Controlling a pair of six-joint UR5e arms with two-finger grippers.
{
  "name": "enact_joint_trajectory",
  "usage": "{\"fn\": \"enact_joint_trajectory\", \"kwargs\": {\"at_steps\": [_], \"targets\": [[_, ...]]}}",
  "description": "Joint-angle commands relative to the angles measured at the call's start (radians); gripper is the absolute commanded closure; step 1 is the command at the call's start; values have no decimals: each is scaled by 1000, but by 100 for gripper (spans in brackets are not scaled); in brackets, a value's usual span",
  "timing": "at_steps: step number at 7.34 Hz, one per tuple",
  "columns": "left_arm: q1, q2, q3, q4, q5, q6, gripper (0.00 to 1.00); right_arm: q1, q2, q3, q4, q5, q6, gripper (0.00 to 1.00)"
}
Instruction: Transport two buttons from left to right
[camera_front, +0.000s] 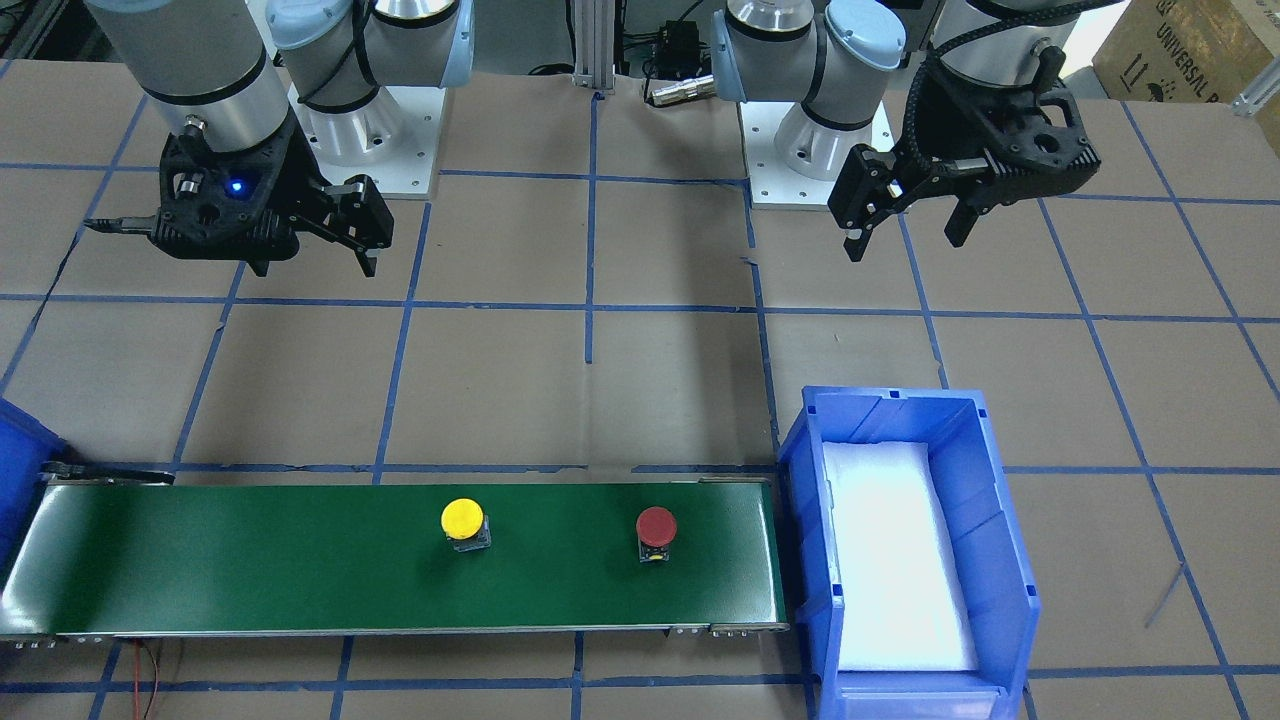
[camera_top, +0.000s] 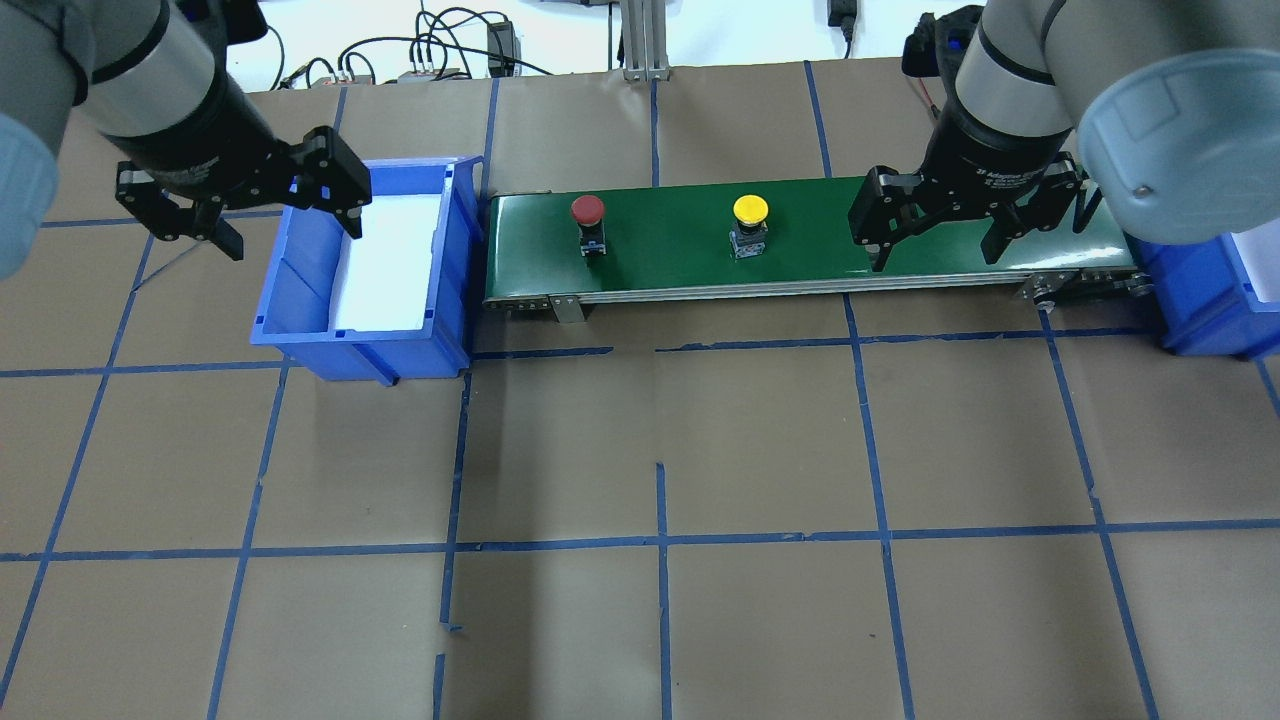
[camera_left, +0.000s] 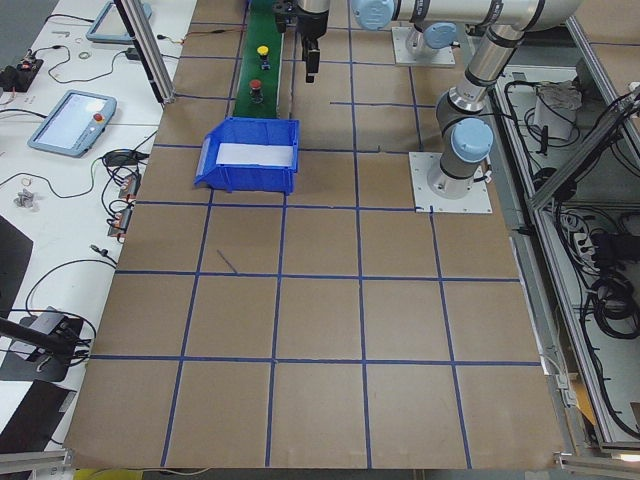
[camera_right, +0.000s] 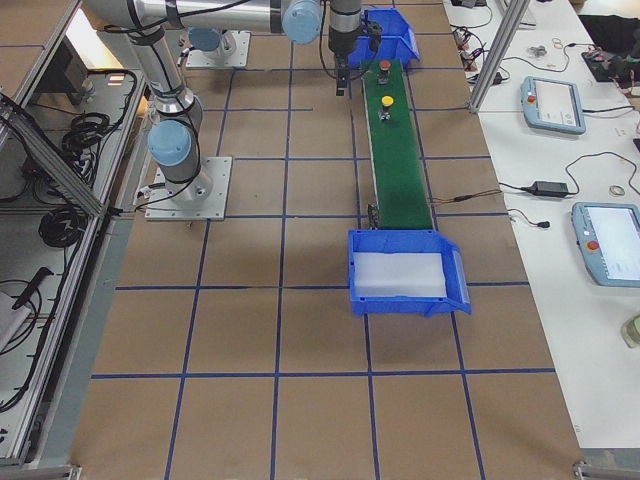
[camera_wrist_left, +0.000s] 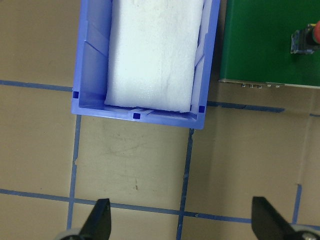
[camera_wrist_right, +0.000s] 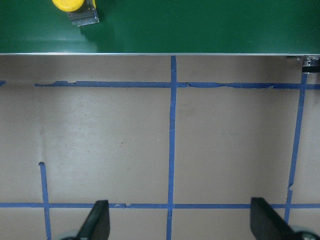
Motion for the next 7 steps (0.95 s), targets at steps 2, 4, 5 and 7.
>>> {"fn": "enact_joint_trajectory", "kwargs": {"at_steps": [2,4,5,7], "targets": [[-33,-47,50,-22,-2,-30,0,-1,0,-1,1,0,0,0],[-34,-58,64,-22,-1,-18,0,-1,0,-1,1,-2,0,0],[-34,-60,59,-17,1,-18,0,1,0,1,1,0,0,0],[-36,-57,54,-17,-1,-18,0,1,0,-1,1,-3,0,0]]}}
